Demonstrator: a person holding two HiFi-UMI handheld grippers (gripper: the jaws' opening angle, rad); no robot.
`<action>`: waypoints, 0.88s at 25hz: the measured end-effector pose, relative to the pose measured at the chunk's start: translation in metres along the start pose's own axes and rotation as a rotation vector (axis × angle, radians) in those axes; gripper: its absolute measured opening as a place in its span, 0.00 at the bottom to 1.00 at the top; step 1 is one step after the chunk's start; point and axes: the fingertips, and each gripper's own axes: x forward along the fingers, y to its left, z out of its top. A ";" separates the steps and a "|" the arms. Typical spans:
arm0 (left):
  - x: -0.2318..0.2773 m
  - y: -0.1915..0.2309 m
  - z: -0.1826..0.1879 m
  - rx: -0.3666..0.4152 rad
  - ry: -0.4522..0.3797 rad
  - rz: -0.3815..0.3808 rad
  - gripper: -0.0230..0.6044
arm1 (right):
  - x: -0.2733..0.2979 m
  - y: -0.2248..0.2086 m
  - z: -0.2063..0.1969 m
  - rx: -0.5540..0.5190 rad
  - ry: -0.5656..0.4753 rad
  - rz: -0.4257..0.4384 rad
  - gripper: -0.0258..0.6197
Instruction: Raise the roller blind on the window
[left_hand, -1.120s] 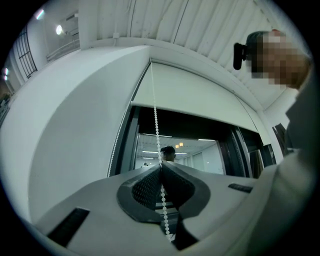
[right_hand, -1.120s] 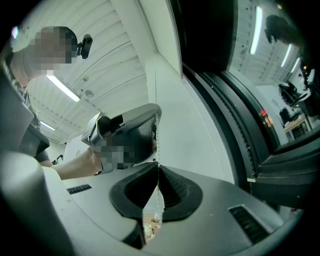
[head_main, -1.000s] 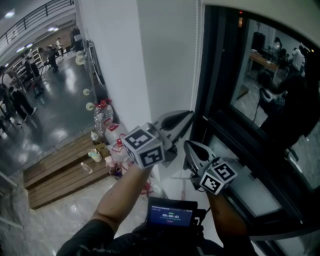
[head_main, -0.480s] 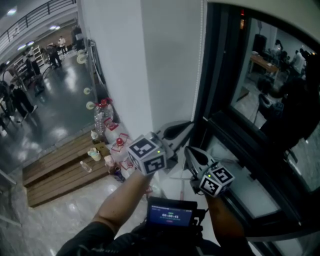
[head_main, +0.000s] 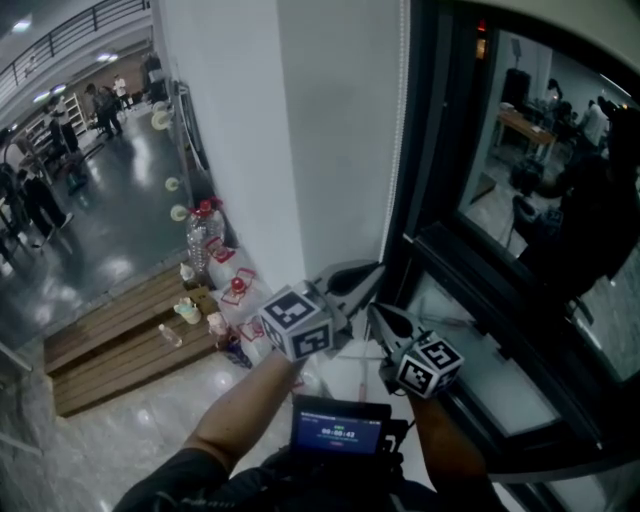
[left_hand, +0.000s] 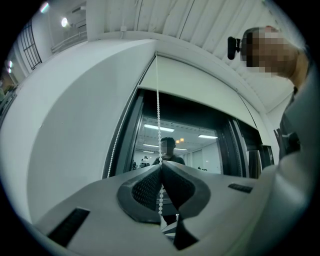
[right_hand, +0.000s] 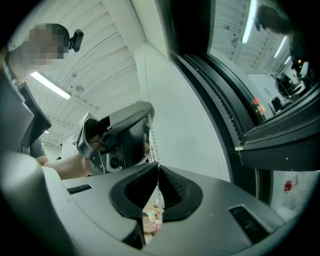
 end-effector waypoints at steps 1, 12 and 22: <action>-0.001 0.000 -0.003 -0.001 0.007 0.001 0.03 | 0.000 0.001 -0.003 0.005 0.009 -0.003 0.05; -0.007 0.000 -0.022 -0.007 0.052 0.015 0.03 | -0.002 0.003 -0.018 -0.064 0.104 -0.033 0.07; -0.011 -0.007 -0.022 -0.025 0.041 -0.004 0.03 | -0.032 0.015 0.073 -0.191 0.004 -0.023 0.19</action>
